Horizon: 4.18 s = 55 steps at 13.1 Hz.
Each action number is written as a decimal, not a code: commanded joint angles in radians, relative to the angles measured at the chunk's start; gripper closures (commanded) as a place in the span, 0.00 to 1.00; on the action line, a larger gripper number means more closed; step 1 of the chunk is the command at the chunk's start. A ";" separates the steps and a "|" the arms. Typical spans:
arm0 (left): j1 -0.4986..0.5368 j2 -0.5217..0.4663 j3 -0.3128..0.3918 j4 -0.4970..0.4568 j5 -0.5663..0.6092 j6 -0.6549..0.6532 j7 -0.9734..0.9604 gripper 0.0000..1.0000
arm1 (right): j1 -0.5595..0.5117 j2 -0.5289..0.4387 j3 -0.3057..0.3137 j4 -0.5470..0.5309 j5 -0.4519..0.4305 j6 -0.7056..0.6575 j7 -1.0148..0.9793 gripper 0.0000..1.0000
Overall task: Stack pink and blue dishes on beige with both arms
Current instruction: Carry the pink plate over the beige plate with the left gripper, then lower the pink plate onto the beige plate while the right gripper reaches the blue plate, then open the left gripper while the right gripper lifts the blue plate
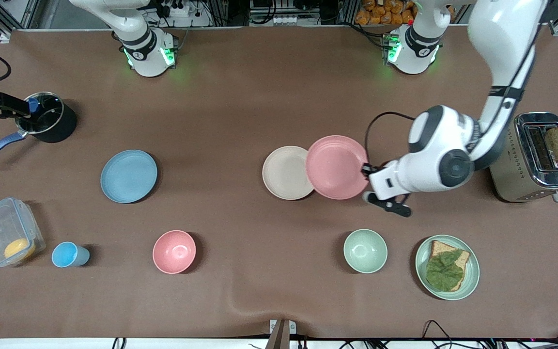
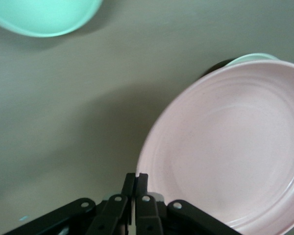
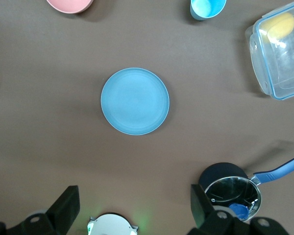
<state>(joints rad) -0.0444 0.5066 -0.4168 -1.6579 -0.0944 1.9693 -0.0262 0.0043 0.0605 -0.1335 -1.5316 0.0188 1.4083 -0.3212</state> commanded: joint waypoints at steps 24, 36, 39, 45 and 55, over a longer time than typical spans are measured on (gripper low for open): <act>-0.215 0.211 0.012 0.006 0.160 0.263 -0.256 1.00 | -0.190 0.595 0.011 -0.151 0.290 0.379 -0.291 0.32; -0.161 0.078 0.012 0.020 0.160 0.192 -0.357 0.00 | -0.155 0.607 0.009 -0.226 0.199 0.529 -0.295 0.60; -0.068 -0.096 0.010 0.020 0.160 0.087 -0.347 0.00 | -0.158 0.607 0.009 -0.225 0.199 0.520 -0.285 1.00; 0.096 -0.353 0.009 0.071 0.153 -0.136 -0.337 0.00 | -0.156 0.588 0.035 -0.098 0.242 0.306 -0.279 1.00; 0.127 -0.376 0.056 0.234 0.156 -0.368 -0.316 0.00 | 0.195 0.495 0.035 -0.083 0.519 0.259 0.102 1.00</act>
<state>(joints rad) 0.0757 0.1413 -0.3600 -1.4520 0.0452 1.6370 -0.3521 0.1577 0.5809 -0.0832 -1.5555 0.4440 1.6466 -0.2394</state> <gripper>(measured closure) 0.000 0.965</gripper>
